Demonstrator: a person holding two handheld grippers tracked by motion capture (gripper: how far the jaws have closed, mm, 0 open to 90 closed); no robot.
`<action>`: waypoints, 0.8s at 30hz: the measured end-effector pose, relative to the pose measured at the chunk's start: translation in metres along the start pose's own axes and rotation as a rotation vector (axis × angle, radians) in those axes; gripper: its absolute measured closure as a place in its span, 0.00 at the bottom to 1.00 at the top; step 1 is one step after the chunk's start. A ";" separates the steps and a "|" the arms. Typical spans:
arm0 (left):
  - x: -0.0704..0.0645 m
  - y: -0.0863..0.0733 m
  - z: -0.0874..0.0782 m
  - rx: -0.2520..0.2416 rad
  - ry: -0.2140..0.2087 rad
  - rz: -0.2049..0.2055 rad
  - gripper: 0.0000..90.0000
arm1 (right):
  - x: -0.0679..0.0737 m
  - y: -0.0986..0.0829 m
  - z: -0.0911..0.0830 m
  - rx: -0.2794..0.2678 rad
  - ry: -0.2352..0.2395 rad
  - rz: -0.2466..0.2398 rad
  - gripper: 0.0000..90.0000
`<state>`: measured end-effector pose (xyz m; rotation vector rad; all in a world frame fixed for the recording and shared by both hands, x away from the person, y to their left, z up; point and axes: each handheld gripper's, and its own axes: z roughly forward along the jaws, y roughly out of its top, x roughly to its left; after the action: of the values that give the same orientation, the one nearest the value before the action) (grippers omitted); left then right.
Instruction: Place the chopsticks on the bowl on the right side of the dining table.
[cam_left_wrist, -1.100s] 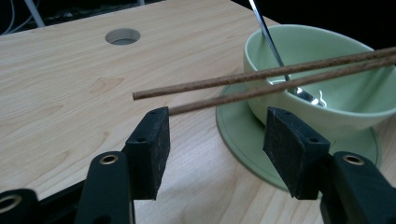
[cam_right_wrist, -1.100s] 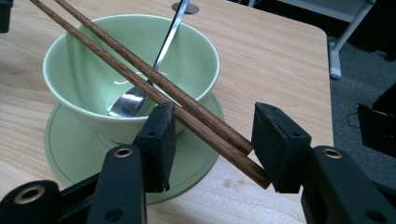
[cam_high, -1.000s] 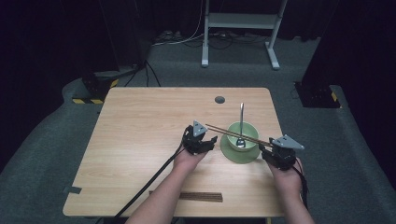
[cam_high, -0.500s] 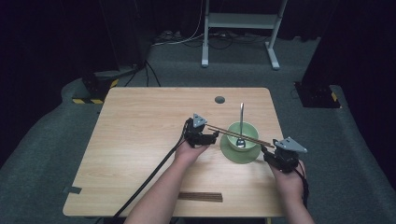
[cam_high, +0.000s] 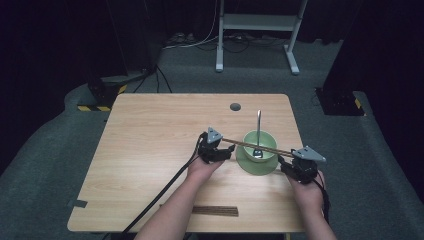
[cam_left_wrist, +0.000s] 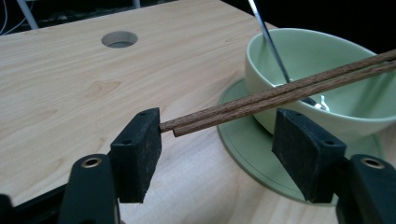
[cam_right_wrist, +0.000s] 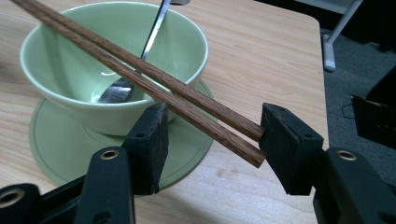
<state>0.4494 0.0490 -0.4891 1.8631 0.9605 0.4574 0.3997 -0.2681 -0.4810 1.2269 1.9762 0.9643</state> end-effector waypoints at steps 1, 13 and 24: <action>-0.001 -0.002 -0.002 -0.003 -0.002 0.003 0.39 | -0.001 0.000 0.000 0.002 0.000 0.002 0.48; 0.002 -0.004 -0.006 -0.039 0.018 -0.018 0.50 | -0.005 -0.010 -0.015 -0.004 -0.043 0.050 0.65; -0.002 -0.008 -0.008 -0.014 0.049 -0.001 0.60 | -0.008 -0.005 -0.003 0.011 -0.061 0.055 0.72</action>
<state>0.4392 0.0536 -0.4919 1.8459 0.9884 0.5102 0.3981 -0.2779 -0.4827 1.3079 1.9119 0.9333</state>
